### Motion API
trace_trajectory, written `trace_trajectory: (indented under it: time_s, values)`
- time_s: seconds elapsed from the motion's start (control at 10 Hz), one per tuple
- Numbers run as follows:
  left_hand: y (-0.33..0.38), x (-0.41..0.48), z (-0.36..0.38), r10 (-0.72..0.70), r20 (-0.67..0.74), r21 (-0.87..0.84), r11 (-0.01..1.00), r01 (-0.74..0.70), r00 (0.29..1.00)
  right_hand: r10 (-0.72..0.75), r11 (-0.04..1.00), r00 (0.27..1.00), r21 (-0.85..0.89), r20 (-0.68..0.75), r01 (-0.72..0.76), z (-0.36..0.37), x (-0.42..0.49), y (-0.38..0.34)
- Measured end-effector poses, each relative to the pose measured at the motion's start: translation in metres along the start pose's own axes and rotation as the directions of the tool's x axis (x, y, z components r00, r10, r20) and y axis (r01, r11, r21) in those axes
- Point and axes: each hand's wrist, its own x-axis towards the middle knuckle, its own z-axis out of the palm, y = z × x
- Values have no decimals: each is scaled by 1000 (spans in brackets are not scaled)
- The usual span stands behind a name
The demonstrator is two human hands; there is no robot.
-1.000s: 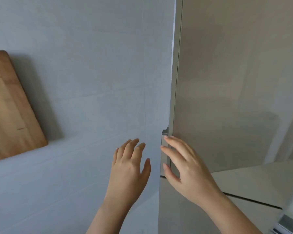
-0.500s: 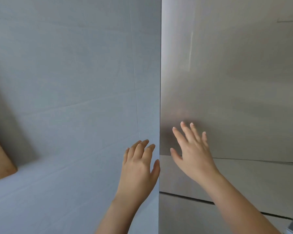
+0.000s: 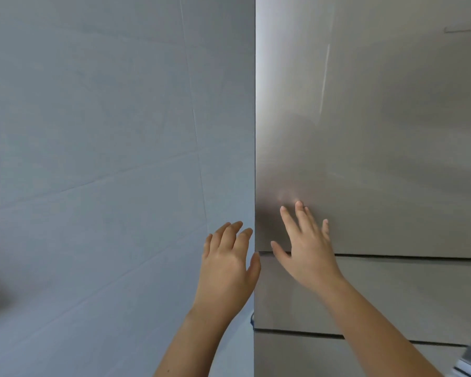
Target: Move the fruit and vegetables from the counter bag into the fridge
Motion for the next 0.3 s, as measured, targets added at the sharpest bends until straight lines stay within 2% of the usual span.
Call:
trace_trajectory:
  time_s: [0.2, 0.3]
  values:
    - [-7, 1, -1, -11, 11, 7, 1000, 11, 1000, 21, 1000, 1000, -9, 12, -21, -8, 1, -7]
    - [-10, -2, -5, -9, -32, 41, 999, 10, 999, -21, 1000, 999, -8, 45, 21, -22, 1, -17]
